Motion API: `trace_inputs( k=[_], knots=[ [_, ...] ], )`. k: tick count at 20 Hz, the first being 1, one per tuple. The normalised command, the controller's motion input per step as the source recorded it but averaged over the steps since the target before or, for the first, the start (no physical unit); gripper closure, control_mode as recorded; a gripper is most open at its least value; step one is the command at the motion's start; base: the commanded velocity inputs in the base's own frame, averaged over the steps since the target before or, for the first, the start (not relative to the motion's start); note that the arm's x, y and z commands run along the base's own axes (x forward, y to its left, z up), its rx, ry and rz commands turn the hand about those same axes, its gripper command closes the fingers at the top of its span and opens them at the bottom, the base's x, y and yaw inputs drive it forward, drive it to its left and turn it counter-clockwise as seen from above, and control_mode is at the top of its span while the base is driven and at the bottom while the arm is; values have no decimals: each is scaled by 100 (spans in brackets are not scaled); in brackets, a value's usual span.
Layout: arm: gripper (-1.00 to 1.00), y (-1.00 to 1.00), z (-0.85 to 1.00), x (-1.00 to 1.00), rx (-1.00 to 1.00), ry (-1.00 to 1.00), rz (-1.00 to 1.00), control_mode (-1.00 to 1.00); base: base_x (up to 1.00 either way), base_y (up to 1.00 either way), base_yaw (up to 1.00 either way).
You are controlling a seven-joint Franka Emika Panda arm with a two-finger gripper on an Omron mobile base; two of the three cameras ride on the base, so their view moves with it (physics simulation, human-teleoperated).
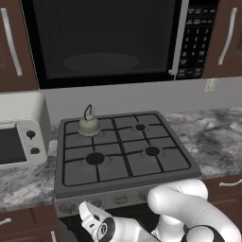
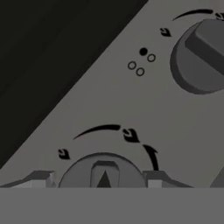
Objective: Lower the heat of the kettle.
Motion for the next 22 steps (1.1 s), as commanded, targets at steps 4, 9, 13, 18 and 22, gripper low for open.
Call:
trace_inputs(
  k=[4,9,13,18,22],
  knots=[
    [100,-8,0,0,19,-13,-1,-100,0,0,0],
    [100,-15,0,0,25,-9,-5,-100,0,0,0],
    [100,-11,0,0,28,-10,-6,-100,0,0,0],
    [100,-9,0,0,32,-7,-7,-100,0,0,0],
    [100,-4,0,0,34,-4,-10,-100,0,0,0]
  ],
)
